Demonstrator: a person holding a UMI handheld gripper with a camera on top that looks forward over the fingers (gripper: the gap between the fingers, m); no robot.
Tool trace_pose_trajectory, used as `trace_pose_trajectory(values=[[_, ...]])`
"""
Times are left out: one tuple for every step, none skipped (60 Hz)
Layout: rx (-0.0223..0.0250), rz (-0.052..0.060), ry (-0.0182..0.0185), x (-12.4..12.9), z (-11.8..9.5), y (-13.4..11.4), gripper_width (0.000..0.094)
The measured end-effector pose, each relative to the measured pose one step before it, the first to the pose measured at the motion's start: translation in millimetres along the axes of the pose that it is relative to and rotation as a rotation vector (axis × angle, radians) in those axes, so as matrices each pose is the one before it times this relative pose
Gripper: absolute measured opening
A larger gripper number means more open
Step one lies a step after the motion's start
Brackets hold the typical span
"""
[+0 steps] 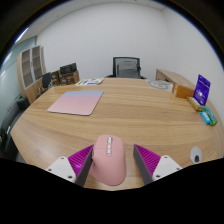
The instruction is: Arrange mouse
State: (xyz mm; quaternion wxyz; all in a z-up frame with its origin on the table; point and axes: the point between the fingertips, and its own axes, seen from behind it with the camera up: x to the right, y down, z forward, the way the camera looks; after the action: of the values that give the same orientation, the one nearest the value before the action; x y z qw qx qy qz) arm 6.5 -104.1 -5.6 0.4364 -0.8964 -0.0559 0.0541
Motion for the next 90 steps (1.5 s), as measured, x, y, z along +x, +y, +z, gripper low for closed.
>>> trace_pose_trajectory(values=[[-0.00057, 0.0023, 0.00370, 0.77, 0.52, -0.04, 0.0801], [-0.00102, 0.0027, 0.00276, 0.75, 0.42, 0.27, 0.0799], [-0.00076, 0.0034, 0.00111, 0.37, 0.63, 0.03, 0.0794], [0.00076, 0.0044, 0.00051, 0.41, 0.59, -0.10, 0.0784], [0.00018, 0.0048, -0.00039, 0.15, 0.75, 0.07, 0.0769], [0.00087, 0.0043, -0.00057, -0.69, 0.65, 0.30, 0.0752], [0.00019, 0.0041, 0.00060, 0.54, 0.98, 0.25, 0.0732], [0.00037, 0.0030, -0.00082, -0.78, 0.40, 0.42, 0.0705], [0.00120, 0.0019, -0.00155, -0.76, 0.34, 0.02, 0.0673], [0.00448, -0.0008, -0.00100, -0.64, 0.28, -0.88, 0.0625], [0.00110, -0.0008, 0.00503, 0.74, 0.10, 0.09, 0.0558], [0.00075, -0.0051, 0.01360, 2.44, 0.10, 0.39, 0.0556], [0.00032, -0.0043, 0.00988, 1.06, -0.06, 0.75, 0.0546], [-0.00252, 0.0008, 0.00619, 0.15, -0.18, 0.96, 0.0536], [-0.00297, 0.0104, 0.00533, -0.41, 0.17, 1.03, 0.0528], [-0.00503, 0.0136, 0.00671, -0.02, -0.75, 0.86, 0.0520], [-0.00369, 0.0114, 0.00593, -0.23, 0.40, -0.66, 0.0510], [-0.00535, 0.0088, 0.00663, 0.54, -0.14, 0.23, 0.0494], [-0.00244, 0.0009, 0.00584, 0.17, 0.24, -0.21, 0.0493], [-0.00556, 0.0027, 0.00633, 0.25, 0.19, 0.38, 0.0487], [-0.00356, 0.0036, 0.00644, 0.22, 0.34, -0.27, 0.0481], [-0.00429, 0.0029, 0.00650, 0.19, 0.33, -0.44, 0.0463], [-0.00341, 0.0045, 0.00504, -0.25, 0.54, -0.17, 0.0451], [-0.00296, 0.0046, 0.00491, -0.01, 0.42, -0.55, 0.0437], [-0.00148, 0.0047, 0.00529, -0.10, 0.58, -0.58, 0.0432], [-0.00220, 0.0051, 0.00635, -0.36, 0.54, -0.46, 0.0428], [0.00034, 0.0060, 0.00478, -0.91, 0.30, -0.77, 0.0415], [-0.00149, 0.0031, 0.00779, 0.01, 0.81, -1.10, 0.0408], [-0.00131, 0.0006, 0.00706, -0.47, 0.36, -1.03, 0.0394], [-0.00210, 0.0003, 0.00945, -0.49, 0.67, -1.53, 0.0393], [-0.00710, -0.0010, 0.00950, -0.94, 0.75, -1.32, 0.0392], [-0.00655, 0.0016, 0.00855, -1.92, 0.79, -2.56, 0.0394], [0.00190, 0.0076, 0.00913, -2.43, -0.11, -5.65, 0.0393], [0.00693, 0.0106, 0.01020, -3.13, -0.15, -6.94, 0.0393], [0.00772, 0.0122, 0.00977, -4.27, -0.53, -7.53, 0.0395], [0.00600, 0.0112, 0.00804, -5.27, -0.58, -7.85, 0.0394], [0.00411, 0.0074, 0.00473, -6.67, -0.85, -8.84, 0.0393], [0.00924, 0.0023, 0.00422, -7.59, 1.05, -8.50, 0.0394], [0.00773, -0.0035, 0.00025, -8.49, 1.36, -8.58, 0.0394], [0.00380, -0.0084, -0.00185, -8.85, 2.19, -8.28, 0.0394], [0.00539, -0.0089, -0.00280, -9.14, 3.29, -8.45, 0.0393], [0.00591, -0.0066, -0.00249, -8.97, 3.78, -8.60, 0.0393], [0.00703, -0.0018, -0.00174, -9.30, 4.20, -8.75, 0.0392], [0.00671, 0.0034, -0.00154, -8.67, 4.71, -8.72, 0.0392], [0.00548, 0.0078, -0.00121, -8.48, 4.31, -8.44, 0.0393], [0.00452, 0.0087, -0.00220, -8.39, 4.44, -7.86, 0.0393], [0.00353, 0.0081, -0.00272, -8.65, 4.29, -7.47, 0.0394], [0.00364, 0.0074, -0.00234, -8.36, 4.28, -7.54, 0.0394], [0.00012, 0.0060, 0.00255, -9.80, 3.21, -9.49, 0.0393], [0.00658, 0.0010, -0.00145, -7.09, 4.14, -6.56, 0.0393], [0.00551, -0.0039, -0.00337, -6.07, 4.87, -6.08, 0.0393], [0.00462, -0.0055, -0.00121, -6.88, 5.03, -5.35, 0.0393], [0.00215, -0.0074, -0.00102, -6.65, 5.68, -4.46, 0.0394], [-0.00149, -0.0087, -0.00176, -6.63, 6.21, -3.07, 0.0393], [-0.00493, -0.0102, -0.00300, -6.84, 6.67, -2.11, 0.0392], [-0.00661, -0.0089, -0.00415, -6.75, 6.74, -1.70, 0.0392], [-0.00567, -0.0050, -0.00489, -7.40, 7.07, -1.92, 0.0392], [-0.00607, -0.0076, -0.00655, -6.50, 7.49, -1.34, 0.0392], [-0.00433, -0.0064, -0.00639, -6.10, 6.20, -1.56, 0.0392], [-0.00477, -0.0080, -0.00588, -5.39, 7.18, -0.87, 0.0391], [-0.00573, -0.0070, -0.00411, -5.02, 7.25, 0.18, 0.0392], [-0.00717, -0.0068, -0.00266, -4.24, 6.88, 0.63, 0.0392], [-0.00822, -0.0067, -0.00266, -4.02, 6.42, 0.82, 0.0393], [-0.00709, -0.0062, -0.00406, -4.24, 6.03, 0.75, 0.0392], [-0.00345, -0.0057, -0.00446, -5.20, 6.14, 1.91, 0.0393], [-0.00666, -0.0039, -0.00673, -3.88, 4.98, 1.27, 0.0392], [-0.00747, -0.0026, -0.00623, -3.82, 4.51, 1.26, 0.0391], [-0.00817, -0.0009, -0.00574, -3.02, 3.90, 2.13, 0.0392], [-0.00804, -0.0003, -0.00593, -3.15, 3.66, 2.34, 0.0392], [-0.00788, -0.0005, -0.00605, -3.20, 3.21, 2.42, 0.0392], [-0.00761, -0.0006, -0.00672, -3.05, 2.94, 2.25, 0.0392], [-0.00651, 0.0004, -0.00639, -2.74, 2.53, 2.15, 0.0392], [-0.00674, 0.0002, -0.00401, -2.79, 2.87, 2.57, 0.0393], [-0.00646, 0.0012, -0.00464, -2.73, 0.89, 2.15, 0.0393], [-0.00542, 0.0010, -0.00450, -1.96, 1.20, 2.06, 0.0393], [-0.00403, -0.0010, -0.00319, -1.41, 1.64, 1.69, 0.0394], [-0.00354, -0.0038, -0.00054, -0.73, 1.25, 1.65, 0.0395], [-0.00315, -0.0071, 0.00233, -0.12, 1.22, 1.79, 0.0394], [-0.00369, -0.0094, 0.00389, 0.43, 1.05, 2.13, 0.0393], [-0.00503, -0.0096, 0.00449, 0.64, 0.78, 2.16, 0.0393], [-0.00498, -0.0068, 0.00450, 0.66, 0.82, 2.58, 0.0394], [-0.00593, -0.0019, 0.00358, 0.26, 0.79, 2.46, 0.0400], [-0.00653, 0.0038, 0.00068, 0.53, 1.22, 3.50, 0.0400], [0.00273, 0.0060, -0.00073, -0.79, -0.45, -0.64, 0.0408], [0.00843, 0.0032, 0.00104, -0.15, 0.63, -1.16, 0.0406], [-0.00219, 0.0007, 0.00054, 0.05, 0.57, 1.20, 0.0406], [-0.00258, 0.0004, 0.00035, 0.02, -0.06, 0.52, 0.0408], [0.00241, 0.0002, 0.00126, 0.15, -0.08, -0.62, 0.0413], [0.00001, 0.0008, 0.00107, 0.26, 0.53, 0.55, 0.0429], [-0.00206, -0.0006, 0.00150, -0.06, 0.32, 0.53, 0.0444]])
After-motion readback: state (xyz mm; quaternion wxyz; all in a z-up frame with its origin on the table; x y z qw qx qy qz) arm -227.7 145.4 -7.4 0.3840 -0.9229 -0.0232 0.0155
